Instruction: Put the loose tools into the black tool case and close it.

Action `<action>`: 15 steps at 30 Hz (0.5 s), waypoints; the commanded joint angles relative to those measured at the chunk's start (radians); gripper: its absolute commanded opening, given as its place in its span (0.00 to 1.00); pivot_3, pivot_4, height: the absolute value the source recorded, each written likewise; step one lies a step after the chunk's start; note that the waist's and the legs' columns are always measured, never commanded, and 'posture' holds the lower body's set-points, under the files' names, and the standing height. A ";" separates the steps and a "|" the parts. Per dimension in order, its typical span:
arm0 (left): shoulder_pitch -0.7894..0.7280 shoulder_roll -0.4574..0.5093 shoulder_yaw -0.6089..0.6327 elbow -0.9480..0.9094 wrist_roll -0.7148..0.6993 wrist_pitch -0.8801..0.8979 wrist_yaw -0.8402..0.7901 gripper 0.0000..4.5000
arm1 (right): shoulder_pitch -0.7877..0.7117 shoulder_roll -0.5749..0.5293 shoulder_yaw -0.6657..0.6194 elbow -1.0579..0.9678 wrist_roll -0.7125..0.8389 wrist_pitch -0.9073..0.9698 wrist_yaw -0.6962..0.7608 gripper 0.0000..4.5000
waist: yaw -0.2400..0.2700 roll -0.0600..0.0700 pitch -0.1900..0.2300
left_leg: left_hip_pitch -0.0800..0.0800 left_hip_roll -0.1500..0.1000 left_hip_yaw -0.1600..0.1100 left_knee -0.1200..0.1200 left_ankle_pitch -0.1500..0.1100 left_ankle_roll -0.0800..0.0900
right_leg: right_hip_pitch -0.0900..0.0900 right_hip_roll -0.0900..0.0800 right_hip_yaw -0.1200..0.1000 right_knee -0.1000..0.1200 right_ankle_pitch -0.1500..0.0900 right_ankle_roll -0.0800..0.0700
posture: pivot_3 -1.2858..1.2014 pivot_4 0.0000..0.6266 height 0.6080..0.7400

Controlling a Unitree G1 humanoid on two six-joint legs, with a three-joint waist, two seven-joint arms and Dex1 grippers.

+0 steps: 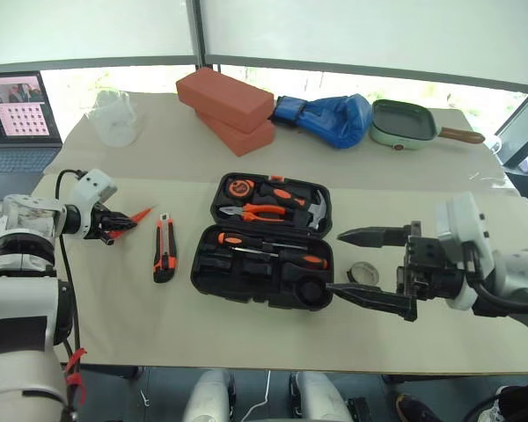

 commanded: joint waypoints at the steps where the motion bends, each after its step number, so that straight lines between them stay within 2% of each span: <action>1: -0.029 0.016 0.017 -0.265 -0.070 0.039 -0.145 0.10 | 0.043 -0.029 -0.058 0.003 0.013 -0.009 0.016 1.00 | 0.007 -0.001 0.001 | -0.001 0.000 -0.001 0.001 0.000 0.000 | 0.000 0.000 0.000 0.000 0.000 0.000 | 0.52 0.24 0.99; 5: 0.026 -0.029 -0.018 -0.599 -0.129 0.132 -0.234 0.10 | 0.105 -0.043 -0.073 -0.009 -0.013 -0.027 0.034 1.00 | 0.013 -0.001 0.000 | -0.005 0.001 -0.003 0.004 -0.001 0.001 | 0.000 -0.001 -0.001 -0.002 0.001 0.002 | 0.52 0.24 0.99; 8: 0.064 -0.071 -0.082 -0.780 -0.146 0.160 -0.283 0.10 | 0.138 -0.042 -0.075 -0.022 -0.036 -0.043 0.037 1.00 | 0.012 -0.001 0.000 | -0.004 0.000 -0.003 0.004 -0.001 0.002 | 0.001 -0.001 -0.001 -0.002 0.001 0.003 | 0.52 0.24 0.99; 11: 0.082 -0.124 -0.158 -0.891 -0.145 0.181 -0.312 0.10 | 0.158 -0.037 -0.079 -0.031 -0.045 -0.049 0.031 1.00 | 0.007 -0.001 0.000 | -0.004 -0.001 -0.003 0.005 -0.001 0.002 | 0.001 0.000 0.000 -0.002 0.001 0.003 | 0.52 0.24 0.99; 15: 0.102 -0.170 -0.242 -0.936 -0.124 0.144 -0.346 0.10 | 0.182 -0.027 -0.084 -0.048 -0.053 -0.056 0.009 1.00 | 0.003 -0.001 0.000 | -0.004 -0.001 -0.003 0.005 -0.001 0.002 | 0.000 0.001 0.002 -0.002 0.001 0.003 | 0.52 0.24 0.99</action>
